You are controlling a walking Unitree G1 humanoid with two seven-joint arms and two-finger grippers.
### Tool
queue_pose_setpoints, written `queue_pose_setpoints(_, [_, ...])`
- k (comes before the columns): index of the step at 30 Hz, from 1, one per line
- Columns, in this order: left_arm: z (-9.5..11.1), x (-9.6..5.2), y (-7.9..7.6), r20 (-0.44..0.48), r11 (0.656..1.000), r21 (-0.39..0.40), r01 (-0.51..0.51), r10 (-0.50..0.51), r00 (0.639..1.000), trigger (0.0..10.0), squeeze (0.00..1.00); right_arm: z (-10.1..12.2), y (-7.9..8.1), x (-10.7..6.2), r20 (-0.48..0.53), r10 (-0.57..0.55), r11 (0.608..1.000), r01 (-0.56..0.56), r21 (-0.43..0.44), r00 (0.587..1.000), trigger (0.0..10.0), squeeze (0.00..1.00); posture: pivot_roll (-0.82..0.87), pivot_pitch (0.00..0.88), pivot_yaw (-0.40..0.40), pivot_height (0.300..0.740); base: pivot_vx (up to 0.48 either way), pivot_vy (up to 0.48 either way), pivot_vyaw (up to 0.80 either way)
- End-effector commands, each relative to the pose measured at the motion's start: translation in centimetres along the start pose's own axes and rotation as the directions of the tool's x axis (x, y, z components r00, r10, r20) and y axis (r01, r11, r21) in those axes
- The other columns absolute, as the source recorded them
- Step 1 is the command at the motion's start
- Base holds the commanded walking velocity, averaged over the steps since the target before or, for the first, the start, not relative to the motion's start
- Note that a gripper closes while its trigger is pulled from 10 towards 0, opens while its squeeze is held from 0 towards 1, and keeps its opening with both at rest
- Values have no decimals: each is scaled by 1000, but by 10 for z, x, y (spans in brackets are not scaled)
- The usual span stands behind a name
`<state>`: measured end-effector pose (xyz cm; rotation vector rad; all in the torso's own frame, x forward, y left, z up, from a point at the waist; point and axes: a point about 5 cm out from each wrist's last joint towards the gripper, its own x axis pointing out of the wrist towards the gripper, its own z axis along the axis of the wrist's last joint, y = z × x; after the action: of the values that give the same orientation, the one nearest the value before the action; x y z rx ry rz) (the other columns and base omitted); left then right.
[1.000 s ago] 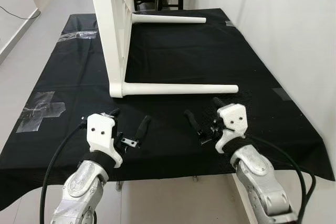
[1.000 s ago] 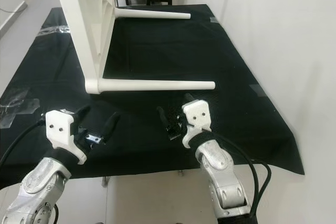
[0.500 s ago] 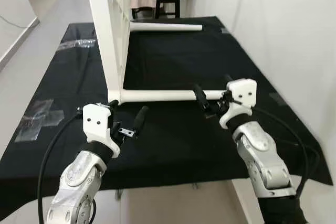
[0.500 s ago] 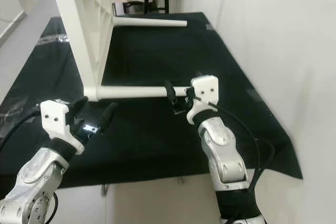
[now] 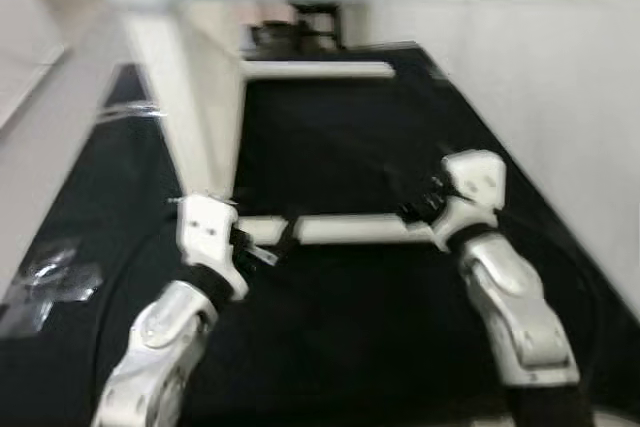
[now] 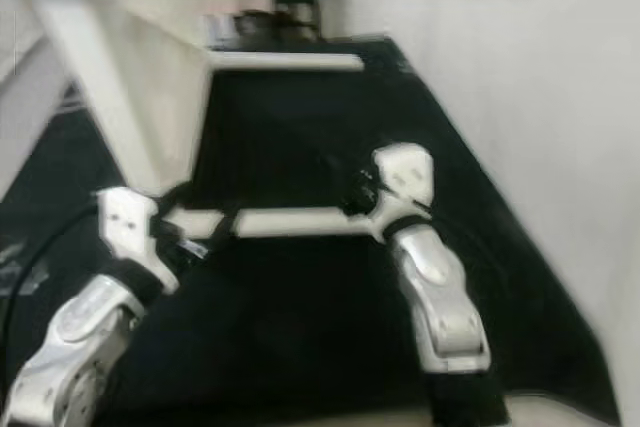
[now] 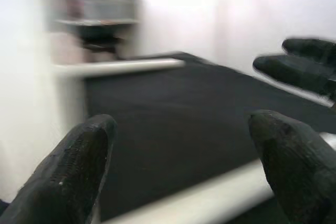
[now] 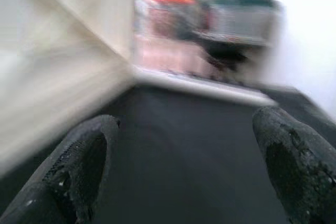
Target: Building children table
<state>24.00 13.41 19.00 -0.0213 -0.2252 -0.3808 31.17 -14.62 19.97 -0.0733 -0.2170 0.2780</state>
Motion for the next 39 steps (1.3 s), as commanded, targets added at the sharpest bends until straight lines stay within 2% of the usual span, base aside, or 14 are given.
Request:
queue_pose_setpoints(1, [-9,-1,1,-54,1000,-3,-6,6,999,10000,0,-6,7,-5,-21,28,1000,-28,6,999,10000,0,33,61,-36,740,296,0,0])
queue_pose_setpoints(6, [-11,-2,-1,-63,999,-37,-26,24,998,10000,0,-7,9,-5,-26,39,999,-39,2,999,10000,0,31,65,-34,740,0,0,0])
queue_pose_setpoints(7, [-15,-6,-4,-107,999,-24,-20,18,994,10000,0,-8,9,-6,-28,42,999,-42,0,999,10000,0,32,68,-33,740,0,0,0])
queue_pose_setpoints(10, [-17,-10,-11,-127,999,-33,3,-7,992,10000,0,-8,8,-7,-30,45,999,-45,-2,999,10000,0,34,72,-33,740,0,-160,0])
queue_pose_setpoints(16, [-18,-11,-17,-134,998,-63,18,-27,991,10000,0,-10,10,-7,-35,50,999,-50,-5,998,10000,0,34,73,-33,740,0,-480,0])
queue_pose_setpoints(18, [-18,-9,-21,-129,994,-104,20,-34,991,10000,0,-10,12,-8,-41,64,998,-65,-12,997,10000,0,29,79,-34,740,0,0,0])
queue_pose_setpoints(20, [-18,-9,-21,-129,994,-111,21,-35,991,10000,0,-11,13,-8,-42,69,997,-70,-15,997,10000,0,29,79,-34,740,0,0,0])
queue_pose_setpoints(29, [-19,-8,-14,-158,995,-96,-29,14,987,10000,0,-11,14,-9,-46,83,996,-84,-21,995,10000,0,33,84,-37,740,0,0,0])
queue_pose_setpoints(33, [-21,-10,2,-173,988,-42,-152,143,975,10000,0,-9,15,-10,-41,99,994,-100,-36,994,10000,0,19,87,-38,740,0,0,0])
queue_pose_setpoints(39, [-21,-8,8,-174,980,-61,-190,177,969,10000,0,-8,12,-10,-42,95,994,-97,-48,995,10000,0,15,88,-38,740,0,0,0])
